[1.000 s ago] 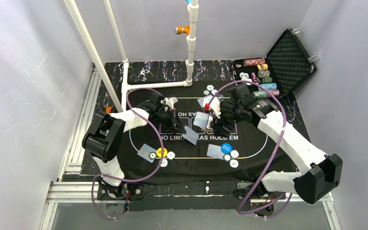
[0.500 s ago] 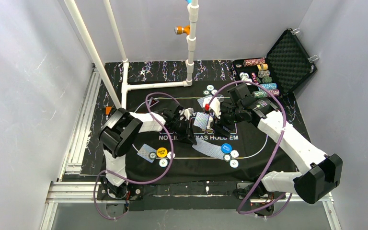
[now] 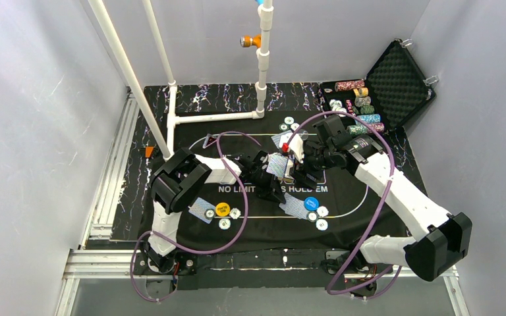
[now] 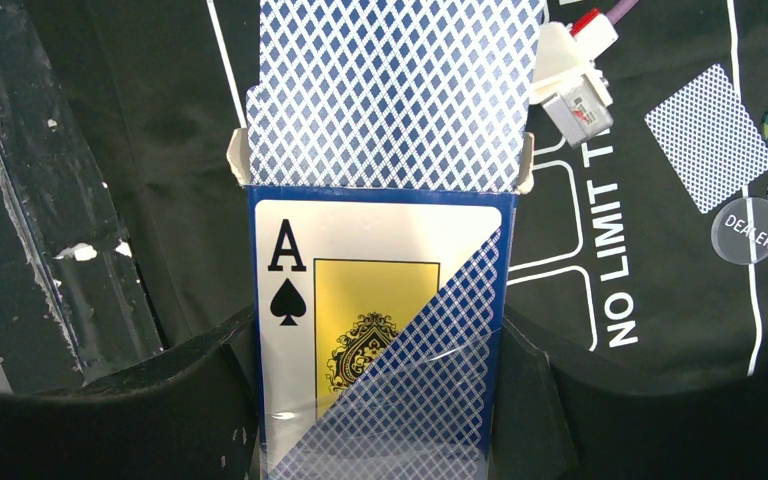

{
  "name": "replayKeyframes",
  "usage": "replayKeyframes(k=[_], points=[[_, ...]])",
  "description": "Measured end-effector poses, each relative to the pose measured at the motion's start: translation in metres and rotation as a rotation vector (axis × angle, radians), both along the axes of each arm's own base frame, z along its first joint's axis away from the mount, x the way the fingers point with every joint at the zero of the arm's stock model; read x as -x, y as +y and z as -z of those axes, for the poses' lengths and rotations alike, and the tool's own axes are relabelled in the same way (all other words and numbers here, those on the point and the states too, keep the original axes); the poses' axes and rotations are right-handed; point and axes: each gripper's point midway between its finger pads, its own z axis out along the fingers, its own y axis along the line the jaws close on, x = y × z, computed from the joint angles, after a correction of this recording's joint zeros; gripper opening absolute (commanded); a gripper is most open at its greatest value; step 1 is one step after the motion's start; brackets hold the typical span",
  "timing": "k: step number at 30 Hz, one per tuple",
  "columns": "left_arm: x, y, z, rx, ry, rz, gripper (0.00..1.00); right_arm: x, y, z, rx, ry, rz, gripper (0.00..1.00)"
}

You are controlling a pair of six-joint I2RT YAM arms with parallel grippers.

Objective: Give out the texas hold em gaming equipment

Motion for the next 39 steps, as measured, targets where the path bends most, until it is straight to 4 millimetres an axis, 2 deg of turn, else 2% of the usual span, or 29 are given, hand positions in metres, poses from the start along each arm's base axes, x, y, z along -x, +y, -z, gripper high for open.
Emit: replayKeyframes(k=[5,7,9,12,16,19,26,30,31,32,33,35,39], points=[[0.003,-0.007,-0.004,0.026,0.036,-0.006,0.32,0.001,0.000,-0.003,-0.005,-0.008,0.000,0.01],[0.005,-0.008,-0.008,0.039,0.052,-0.005,0.39,0.001,0.000,-0.003,-0.006,-0.009,0.000,0.01],[0.007,-0.005,-0.011,0.043,0.057,0.001,0.40,0.001,0.000,-0.003,-0.006,-0.009,0.000,0.01],[0.013,0.006,-0.015,0.017,0.070,0.023,0.42,0.001,0.000,-0.003,-0.006,-0.009,0.000,0.01],[0.022,0.027,-0.023,0.000,0.073,0.048,0.59,0.001,0.000,-0.003,-0.006,-0.009,0.000,0.01],[0.019,0.050,-0.034,0.006,0.069,0.037,0.68,0.001,0.000,-0.003,-0.006,-0.009,0.000,0.01],[-0.015,0.091,-0.071,0.097,-0.008,-0.039,0.68,0.002,-0.001,-0.001,-0.003,-0.006,-0.002,0.01],[-0.039,0.116,-0.105,0.190,-0.071,-0.099,0.71,0.006,-0.004,0.009,0.012,0.017,-0.002,0.01],[-0.044,0.121,-0.114,0.211,-0.094,-0.107,0.74,0.007,-0.005,0.012,0.016,0.023,-0.002,0.01],[-0.045,0.123,-0.123,0.231,-0.113,-0.106,0.85,0.009,-0.005,0.015,0.020,0.030,-0.003,0.01],[-0.044,0.123,-0.131,0.248,-0.130,-0.098,0.88,0.010,-0.006,0.016,0.023,0.036,-0.003,0.01],[-0.039,0.119,-0.150,0.287,-0.159,-0.066,0.89,0.012,-0.005,0.017,0.019,0.044,-0.008,0.01],[-0.035,0.105,-0.172,0.330,-0.199,-0.014,0.87,0.014,-0.003,0.017,0.005,0.053,-0.019,0.01]])
